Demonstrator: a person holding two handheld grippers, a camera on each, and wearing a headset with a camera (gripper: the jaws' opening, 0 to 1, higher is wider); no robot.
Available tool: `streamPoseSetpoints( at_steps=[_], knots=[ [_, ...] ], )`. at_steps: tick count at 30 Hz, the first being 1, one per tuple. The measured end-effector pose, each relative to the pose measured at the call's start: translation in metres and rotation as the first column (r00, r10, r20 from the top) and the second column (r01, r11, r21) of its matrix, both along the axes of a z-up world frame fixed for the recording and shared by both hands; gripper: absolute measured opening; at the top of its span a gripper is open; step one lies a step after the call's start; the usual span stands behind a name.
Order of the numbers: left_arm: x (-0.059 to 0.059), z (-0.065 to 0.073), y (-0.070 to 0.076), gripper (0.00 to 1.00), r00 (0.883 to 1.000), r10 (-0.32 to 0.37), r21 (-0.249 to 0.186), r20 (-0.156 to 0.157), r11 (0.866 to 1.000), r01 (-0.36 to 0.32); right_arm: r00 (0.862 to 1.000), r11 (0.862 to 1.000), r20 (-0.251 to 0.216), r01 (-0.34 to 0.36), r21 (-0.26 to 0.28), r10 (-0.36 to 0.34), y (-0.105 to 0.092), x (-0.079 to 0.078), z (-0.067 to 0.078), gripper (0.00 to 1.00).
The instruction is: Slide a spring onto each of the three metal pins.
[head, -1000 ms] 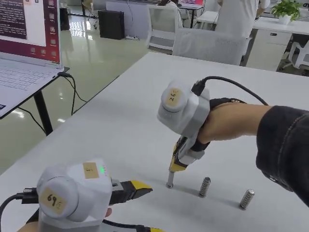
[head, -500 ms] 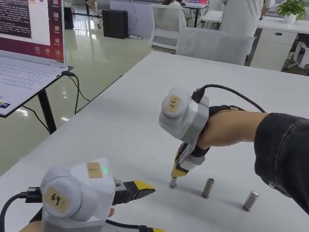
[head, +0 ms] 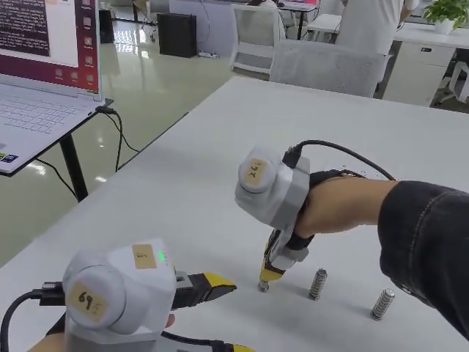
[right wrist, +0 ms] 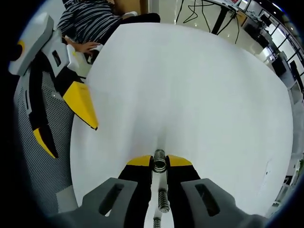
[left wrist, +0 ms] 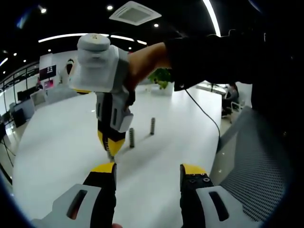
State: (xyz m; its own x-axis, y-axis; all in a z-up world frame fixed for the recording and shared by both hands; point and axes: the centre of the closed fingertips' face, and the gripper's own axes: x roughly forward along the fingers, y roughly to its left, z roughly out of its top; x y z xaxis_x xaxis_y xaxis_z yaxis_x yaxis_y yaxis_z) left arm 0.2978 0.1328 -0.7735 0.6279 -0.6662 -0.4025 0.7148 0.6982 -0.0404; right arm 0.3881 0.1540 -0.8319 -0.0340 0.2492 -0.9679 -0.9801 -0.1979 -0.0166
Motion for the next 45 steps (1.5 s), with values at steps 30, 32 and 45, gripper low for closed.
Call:
streamPoseSetpoints(
  at_steps=[30,32,45],
  knots=[
    [0.0,-0.001,0.001,0.48,1.0,-0.004,0.003,-0.002,1.0,0.004,1.0,1.0,0.0,0.014,-0.016,-0.014,0.002,-0.002,-0.016,0.09],
    [0.0,-0.001,0.001,0.48,1.0,-0.005,0.005,-0.003,1.0,0.005,1.0,1.0,0.001,0.011,-0.01,-0.011,0.003,-0.002,-0.016,0.09],
    [0.0,-0.001,0.001,0.48,1.0,-0.008,0.007,-0.004,1.0,0.008,1.0,1.0,0.012,0.008,0.025,-0.008,0.003,-0.001,-0.011,0.17]
  ],
)
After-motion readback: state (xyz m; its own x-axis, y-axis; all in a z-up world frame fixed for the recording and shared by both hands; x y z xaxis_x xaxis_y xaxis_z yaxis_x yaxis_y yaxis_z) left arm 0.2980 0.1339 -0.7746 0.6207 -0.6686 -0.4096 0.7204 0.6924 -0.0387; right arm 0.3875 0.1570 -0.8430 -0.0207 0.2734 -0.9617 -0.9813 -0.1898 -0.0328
